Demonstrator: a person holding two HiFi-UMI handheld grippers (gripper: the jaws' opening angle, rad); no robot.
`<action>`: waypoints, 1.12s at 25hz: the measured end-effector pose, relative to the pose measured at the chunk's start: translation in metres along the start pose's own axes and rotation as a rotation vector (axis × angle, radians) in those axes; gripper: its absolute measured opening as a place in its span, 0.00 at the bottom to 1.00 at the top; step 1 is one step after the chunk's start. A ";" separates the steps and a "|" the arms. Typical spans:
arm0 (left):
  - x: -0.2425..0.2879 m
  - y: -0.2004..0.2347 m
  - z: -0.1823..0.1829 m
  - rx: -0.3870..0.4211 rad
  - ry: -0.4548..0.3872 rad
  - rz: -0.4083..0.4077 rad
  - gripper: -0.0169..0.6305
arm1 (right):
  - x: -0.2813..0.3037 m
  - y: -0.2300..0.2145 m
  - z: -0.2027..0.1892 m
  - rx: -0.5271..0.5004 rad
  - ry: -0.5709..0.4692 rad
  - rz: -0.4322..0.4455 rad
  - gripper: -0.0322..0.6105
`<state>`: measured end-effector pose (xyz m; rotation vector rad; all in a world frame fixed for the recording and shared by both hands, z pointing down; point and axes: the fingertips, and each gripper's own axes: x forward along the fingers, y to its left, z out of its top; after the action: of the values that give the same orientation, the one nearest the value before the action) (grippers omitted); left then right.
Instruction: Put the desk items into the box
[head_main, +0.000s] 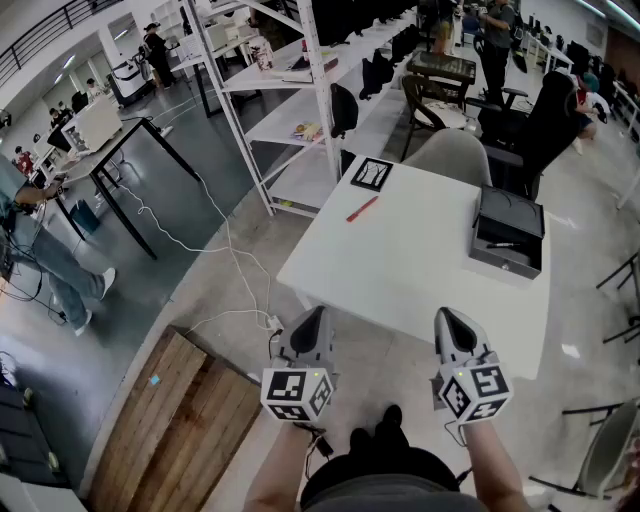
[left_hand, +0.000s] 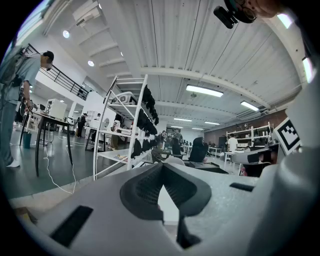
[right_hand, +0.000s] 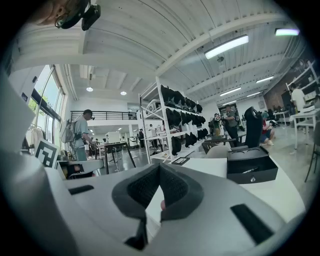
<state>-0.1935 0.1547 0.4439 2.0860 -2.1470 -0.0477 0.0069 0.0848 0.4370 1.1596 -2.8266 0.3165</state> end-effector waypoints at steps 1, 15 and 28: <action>0.001 -0.001 -0.001 0.002 0.001 -0.004 0.03 | 0.000 -0.002 -0.001 0.008 -0.002 -0.001 0.05; 0.037 0.005 0.013 -0.004 -0.032 0.001 0.03 | 0.035 -0.024 0.016 0.040 -0.028 0.015 0.05; 0.088 0.010 0.023 0.008 -0.028 0.049 0.19 | 0.058 -0.056 0.018 0.049 -0.008 0.063 0.05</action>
<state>-0.2087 0.0659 0.4294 2.0477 -2.2177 -0.0634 0.0049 0.0023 0.4368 1.0847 -2.8821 0.3876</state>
